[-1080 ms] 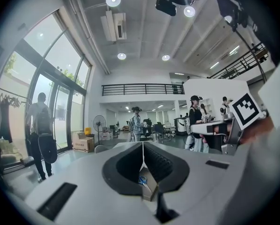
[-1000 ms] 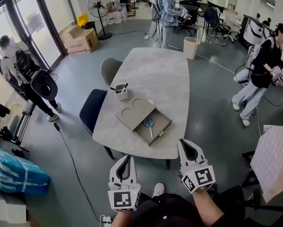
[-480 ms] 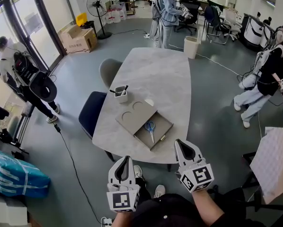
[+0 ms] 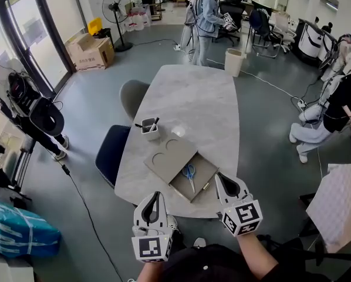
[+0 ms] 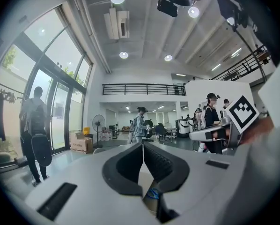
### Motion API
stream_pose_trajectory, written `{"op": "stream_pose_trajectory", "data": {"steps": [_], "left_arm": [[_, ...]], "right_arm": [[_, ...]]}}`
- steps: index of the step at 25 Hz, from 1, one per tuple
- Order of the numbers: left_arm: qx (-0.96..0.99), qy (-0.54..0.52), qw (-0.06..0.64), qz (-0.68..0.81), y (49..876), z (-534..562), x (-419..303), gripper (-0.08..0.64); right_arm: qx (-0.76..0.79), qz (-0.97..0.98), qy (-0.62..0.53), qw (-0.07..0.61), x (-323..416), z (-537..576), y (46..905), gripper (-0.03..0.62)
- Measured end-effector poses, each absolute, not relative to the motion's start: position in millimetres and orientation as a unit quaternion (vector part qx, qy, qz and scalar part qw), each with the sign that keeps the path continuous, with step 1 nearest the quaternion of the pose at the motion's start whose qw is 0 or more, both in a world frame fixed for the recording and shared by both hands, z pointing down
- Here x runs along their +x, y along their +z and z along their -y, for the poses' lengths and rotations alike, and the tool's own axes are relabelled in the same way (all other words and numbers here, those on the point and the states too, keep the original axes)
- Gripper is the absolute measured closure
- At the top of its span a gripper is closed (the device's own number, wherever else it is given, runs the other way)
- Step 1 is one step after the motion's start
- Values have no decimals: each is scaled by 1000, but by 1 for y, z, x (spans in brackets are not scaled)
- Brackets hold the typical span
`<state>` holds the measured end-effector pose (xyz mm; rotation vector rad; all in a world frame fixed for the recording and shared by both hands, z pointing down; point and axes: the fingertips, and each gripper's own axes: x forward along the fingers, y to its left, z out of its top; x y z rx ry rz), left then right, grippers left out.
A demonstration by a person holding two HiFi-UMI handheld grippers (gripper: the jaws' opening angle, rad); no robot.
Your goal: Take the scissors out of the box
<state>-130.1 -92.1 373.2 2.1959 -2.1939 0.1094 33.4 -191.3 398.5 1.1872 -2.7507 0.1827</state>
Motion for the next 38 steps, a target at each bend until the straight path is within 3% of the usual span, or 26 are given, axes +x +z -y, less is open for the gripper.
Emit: {"op": "stream_pose_trajectory", "data": {"steps": [17, 34, 38], "left_arm": [[734, 45, 44, 676, 397, 183, -201, 543], [775, 105, 156, 603, 498, 211, -195, 543], [786, 114, 171, 583, 519, 220, -187, 543]], "right_arm": [[421, 889, 112, 142, -40, 280, 455, 596], [417, 830, 197, 313, -68, 296, 624, 593], [403, 812, 222, 358, -68, 297, 666, 561]]}}
